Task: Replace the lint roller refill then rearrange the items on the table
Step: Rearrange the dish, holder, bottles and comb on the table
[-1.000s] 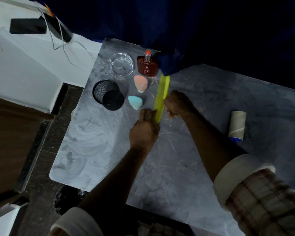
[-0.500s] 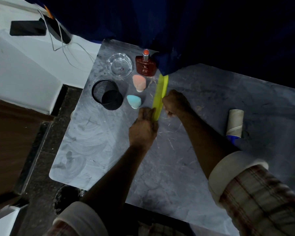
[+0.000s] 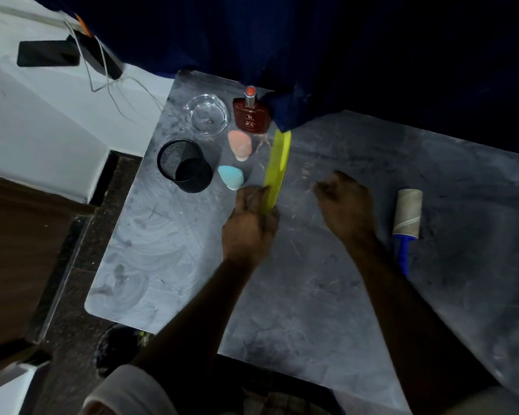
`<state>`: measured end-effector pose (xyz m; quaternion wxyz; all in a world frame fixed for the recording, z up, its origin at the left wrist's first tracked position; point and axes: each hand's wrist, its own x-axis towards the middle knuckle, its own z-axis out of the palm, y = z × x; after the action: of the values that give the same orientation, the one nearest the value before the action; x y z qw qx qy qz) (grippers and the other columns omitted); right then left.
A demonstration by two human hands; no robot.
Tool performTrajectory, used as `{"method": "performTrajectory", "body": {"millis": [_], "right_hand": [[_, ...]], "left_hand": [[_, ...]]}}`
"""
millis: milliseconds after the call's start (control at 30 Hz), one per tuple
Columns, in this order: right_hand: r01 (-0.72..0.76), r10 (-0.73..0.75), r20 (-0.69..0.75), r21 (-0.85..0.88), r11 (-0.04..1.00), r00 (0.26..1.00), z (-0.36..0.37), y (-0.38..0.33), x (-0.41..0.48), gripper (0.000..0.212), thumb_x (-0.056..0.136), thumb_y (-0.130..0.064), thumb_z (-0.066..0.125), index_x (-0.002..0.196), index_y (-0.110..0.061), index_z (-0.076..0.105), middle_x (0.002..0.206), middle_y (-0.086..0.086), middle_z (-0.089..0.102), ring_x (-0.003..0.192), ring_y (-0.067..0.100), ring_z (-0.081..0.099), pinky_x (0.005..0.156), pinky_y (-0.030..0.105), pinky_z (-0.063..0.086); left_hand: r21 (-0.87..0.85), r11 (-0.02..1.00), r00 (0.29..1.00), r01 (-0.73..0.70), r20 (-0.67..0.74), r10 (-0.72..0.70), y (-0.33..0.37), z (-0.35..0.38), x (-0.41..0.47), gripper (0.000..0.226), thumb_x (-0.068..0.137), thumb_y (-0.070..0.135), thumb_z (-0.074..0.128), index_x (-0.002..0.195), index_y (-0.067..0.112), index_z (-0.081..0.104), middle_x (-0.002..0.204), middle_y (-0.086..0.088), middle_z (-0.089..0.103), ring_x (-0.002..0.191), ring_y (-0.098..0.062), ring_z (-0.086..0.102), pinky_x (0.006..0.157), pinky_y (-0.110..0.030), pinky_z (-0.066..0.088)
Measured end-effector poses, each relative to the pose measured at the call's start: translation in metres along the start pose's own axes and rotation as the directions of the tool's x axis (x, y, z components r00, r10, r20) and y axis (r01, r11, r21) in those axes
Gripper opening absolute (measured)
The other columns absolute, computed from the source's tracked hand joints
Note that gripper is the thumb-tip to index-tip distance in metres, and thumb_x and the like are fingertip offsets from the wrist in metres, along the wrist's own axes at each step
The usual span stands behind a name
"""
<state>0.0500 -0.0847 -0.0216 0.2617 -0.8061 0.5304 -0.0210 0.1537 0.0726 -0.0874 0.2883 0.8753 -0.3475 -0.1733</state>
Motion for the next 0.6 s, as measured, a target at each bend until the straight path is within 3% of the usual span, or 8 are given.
{"method": "performTrajectory", "body": {"millis": [67, 133, 200, 300, 367, 467, 600], "right_hand": [[-0.053, 0.057, -0.151, 0.028, 0.998, 0.987, -0.028, 0.036, -0.031, 0.026, 0.095, -0.036, 0.063, 0.104, -0.012, 0.069, 0.098, 0.014, 0.077, 0.095, 0.035, 0.073, 0.082, 0.037, 0.054], [-0.152, 0.152, -0.201, 0.013, 0.988, 0.968, -0.051, 0.075, -0.054, 0.020, 0.094, -0.030, 0.066, 0.098, -0.011, 0.070, 0.097, 0.020, 0.075, 0.094, 0.040, 0.073, 0.084, 0.042, 0.056], [-0.261, 0.262, -0.168, 0.029, 0.965, 0.950, -0.062, 0.109, -0.065, 0.021, 0.092, -0.027, 0.070, 0.101, -0.009, 0.069, 0.105, 0.024, 0.073, 0.099, 0.043, 0.070, 0.086, 0.043, 0.054], [-0.309, 0.306, -0.061, -0.037, 0.950, 0.950, -0.062, 0.142, -0.068, 0.039, 0.090, -0.033, 0.073, 0.116, -0.004, 0.067, 0.116, 0.026, 0.067, 0.110, 0.045, 0.065, 0.094, 0.048, 0.053], [-0.344, 0.348, 0.044, -0.082, 0.935, 0.936, -0.055, 0.150, -0.066, 0.045, 0.090, -0.043, 0.072, 0.115, -0.006, 0.066, 0.114, 0.023, 0.068, 0.108, 0.042, 0.066, 0.093, 0.047, 0.054], [-0.392, 0.399, 0.137, -0.074, 0.917, 0.907, -0.042, 0.155, -0.062, 0.041, 0.090, -0.047, 0.070, 0.105, -0.008, 0.066, 0.104, 0.022, 0.071, 0.101, 0.041, 0.069, 0.089, 0.047, 0.056], [-0.370, 0.370, 0.088, -0.016, 0.929, 0.925, -0.028, 0.156, -0.063, 0.024, 0.091, -0.029, 0.071, 0.097, -0.005, 0.071, 0.104, 0.025, 0.073, 0.100, 0.043, 0.070, 0.086, 0.047, 0.056]], "left_hand": [[-0.066, 0.998, 1.000, -0.014, -0.001, 0.014, 0.010, 0.000, -0.009, 0.045, 0.103, 0.037, 0.065, 0.147, 0.028, 0.061, 0.148, 0.002, 0.058, 0.099, -0.035, 0.074, 0.077, -0.045, 0.060], [-0.194, 0.980, 0.997, -0.048, 0.047, 0.058, 0.028, 0.005, -0.021, 0.047, 0.100, 0.040, 0.060, 0.146, 0.032, 0.065, 0.145, 0.006, 0.065, 0.112, -0.026, 0.074, 0.092, -0.040, 0.060], [-0.323, 0.946, 0.986, -0.038, 0.141, 0.088, 0.050, 0.017, -0.033, 0.045, 0.097, 0.030, 0.064, 0.141, 0.024, 0.070, 0.139, 0.001, 0.074, 0.122, -0.025, 0.074, 0.106, -0.038, 0.059], [-0.377, 0.923, 0.936, 0.079, 0.346, 0.061, 0.081, 0.047, -0.044, 0.040, 0.100, 0.012, 0.073, 0.139, 0.013, 0.072, 0.130, -0.012, 0.079, 0.119, -0.032, 0.076, 0.109, -0.045, 0.058], [-0.359, 0.923, 0.877, 0.142, 0.478, 0.051, 0.097, 0.066, -0.050, 0.042, 0.099, 0.009, 0.075, 0.140, 0.008, 0.070, 0.129, -0.017, 0.078, 0.119, -0.035, 0.075, 0.110, -0.047, 0.057], [-0.335, 0.931, 0.821, 0.143, 0.566, 0.077, 0.113, 0.086, -0.057, 0.045, 0.099, 0.011, 0.078, 0.143, 0.006, 0.069, 0.134, -0.017, 0.078, 0.122, -0.035, 0.075, 0.112, -0.043, 0.057], [-0.333, 0.935, 0.785, 0.122, 0.609, 0.115, 0.125, 0.097, -0.059, 0.054, 0.094, 0.010, 0.083, 0.146, 0.009, 0.067, 0.140, -0.015, 0.076, 0.129, -0.034, 0.072, 0.114, -0.042, 0.056]]}}
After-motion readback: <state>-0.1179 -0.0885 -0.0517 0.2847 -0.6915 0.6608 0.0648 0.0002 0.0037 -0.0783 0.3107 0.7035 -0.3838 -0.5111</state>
